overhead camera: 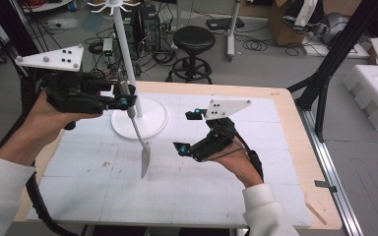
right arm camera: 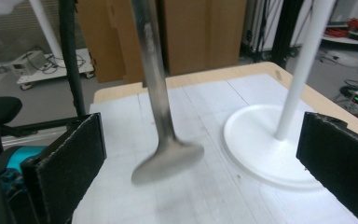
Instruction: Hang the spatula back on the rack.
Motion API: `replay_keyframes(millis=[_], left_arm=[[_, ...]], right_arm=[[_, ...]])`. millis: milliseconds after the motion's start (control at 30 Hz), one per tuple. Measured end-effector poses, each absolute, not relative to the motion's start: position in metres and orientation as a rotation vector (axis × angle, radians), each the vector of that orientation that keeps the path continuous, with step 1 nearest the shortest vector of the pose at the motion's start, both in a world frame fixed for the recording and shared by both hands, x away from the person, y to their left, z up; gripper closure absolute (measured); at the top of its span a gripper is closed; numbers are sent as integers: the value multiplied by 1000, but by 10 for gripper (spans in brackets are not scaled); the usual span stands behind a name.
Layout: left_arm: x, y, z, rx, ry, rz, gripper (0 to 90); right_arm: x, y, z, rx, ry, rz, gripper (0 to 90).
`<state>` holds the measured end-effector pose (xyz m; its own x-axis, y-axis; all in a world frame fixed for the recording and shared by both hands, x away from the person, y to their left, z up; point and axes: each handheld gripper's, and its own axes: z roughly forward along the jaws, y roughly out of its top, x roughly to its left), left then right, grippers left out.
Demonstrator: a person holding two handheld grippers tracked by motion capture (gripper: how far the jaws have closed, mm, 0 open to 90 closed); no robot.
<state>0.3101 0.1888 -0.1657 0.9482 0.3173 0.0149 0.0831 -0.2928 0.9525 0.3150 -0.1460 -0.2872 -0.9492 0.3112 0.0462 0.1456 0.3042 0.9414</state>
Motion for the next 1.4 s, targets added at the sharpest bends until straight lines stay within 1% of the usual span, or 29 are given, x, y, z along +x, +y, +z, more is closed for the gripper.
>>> replay_keyframes(millis=[233, 433, 700, 1000, 1167, 1400], left_arm=[[317, 199, -158, 1869, 366, 299, 689], [321, 206, -156, 1890, 424, 356, 689], [334, 212, -154, 1897, 502, 387, 689], [348, 219, -149, 1904, 576, 425, 689], [357, 220, -150, 1907, 607, 435, 689], [367, 220, -147, 1914, 642, 454, 689]], right_arm=[[308, -164, -299, 462, 2421, 1661, 2], [302, -183, -317, 527, 2425, 1662, 2], [294, -204, -337, 610, 2375, 1632, 2], [286, -228, -350, 679, 2302, 1637, 2], [283, -234, -358, 689, 2287, 1644, 2], [282, -239, -360, 705, 2264, 1638, 2]])
